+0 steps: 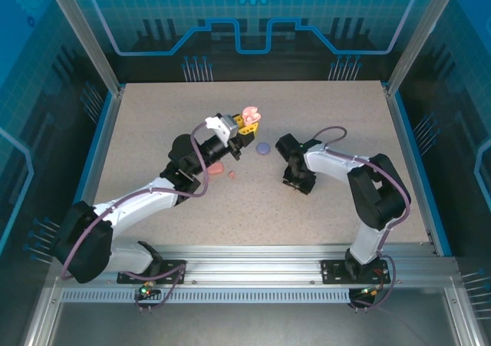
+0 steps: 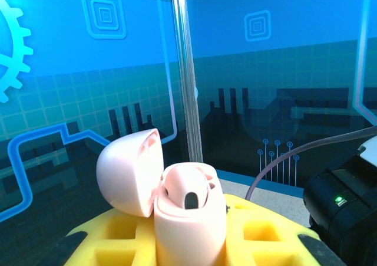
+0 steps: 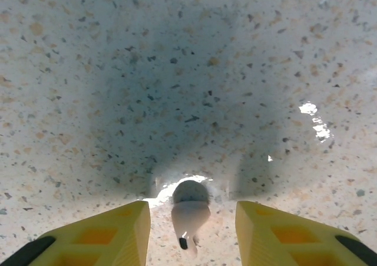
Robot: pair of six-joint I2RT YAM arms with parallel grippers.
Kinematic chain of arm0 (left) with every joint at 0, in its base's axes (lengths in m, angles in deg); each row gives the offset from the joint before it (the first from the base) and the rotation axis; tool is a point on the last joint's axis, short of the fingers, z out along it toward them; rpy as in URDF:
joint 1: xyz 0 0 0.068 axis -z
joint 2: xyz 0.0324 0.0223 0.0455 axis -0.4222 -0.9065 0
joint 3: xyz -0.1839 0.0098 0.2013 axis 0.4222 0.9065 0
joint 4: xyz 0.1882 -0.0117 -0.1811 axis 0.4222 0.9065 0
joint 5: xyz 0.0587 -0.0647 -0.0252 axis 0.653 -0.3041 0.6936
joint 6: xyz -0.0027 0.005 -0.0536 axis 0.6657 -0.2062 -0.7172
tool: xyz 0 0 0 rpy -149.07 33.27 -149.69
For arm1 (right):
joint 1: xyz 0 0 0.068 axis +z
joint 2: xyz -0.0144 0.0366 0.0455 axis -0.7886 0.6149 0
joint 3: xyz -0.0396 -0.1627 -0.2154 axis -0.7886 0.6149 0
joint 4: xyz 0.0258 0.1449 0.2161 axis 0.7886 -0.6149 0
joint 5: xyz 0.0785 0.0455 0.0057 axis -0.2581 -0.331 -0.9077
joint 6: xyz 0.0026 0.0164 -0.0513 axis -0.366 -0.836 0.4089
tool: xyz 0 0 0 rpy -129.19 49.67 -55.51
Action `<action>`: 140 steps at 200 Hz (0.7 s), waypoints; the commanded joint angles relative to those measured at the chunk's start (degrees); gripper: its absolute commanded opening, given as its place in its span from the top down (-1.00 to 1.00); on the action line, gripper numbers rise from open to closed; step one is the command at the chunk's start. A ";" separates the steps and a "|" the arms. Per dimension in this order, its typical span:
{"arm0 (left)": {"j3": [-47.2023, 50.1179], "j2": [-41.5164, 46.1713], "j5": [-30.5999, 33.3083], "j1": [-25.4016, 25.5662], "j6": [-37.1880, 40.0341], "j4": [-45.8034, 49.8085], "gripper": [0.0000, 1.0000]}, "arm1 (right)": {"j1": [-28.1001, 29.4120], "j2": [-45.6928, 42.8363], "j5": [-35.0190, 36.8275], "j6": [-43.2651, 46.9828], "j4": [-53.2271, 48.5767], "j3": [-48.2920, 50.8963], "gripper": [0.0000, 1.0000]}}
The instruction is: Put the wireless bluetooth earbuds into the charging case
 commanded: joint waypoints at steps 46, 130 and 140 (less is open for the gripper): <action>0.41 0.38 0.72 -0.02 0.63 -2.74 1.00 | 0.70 2.29 -1.72 -1.05 1.29 -0.28 0.25; 0.43 0.30 0.67 0.01 0.40 -2.85 1.00 | 0.47 2.42 -1.99 -0.65 2.16 1.36 0.47; 0.43 0.38 0.60 -0.06 0.38 -2.83 1.00 | 0.47 2.24 -2.17 -0.49 2.42 1.72 0.48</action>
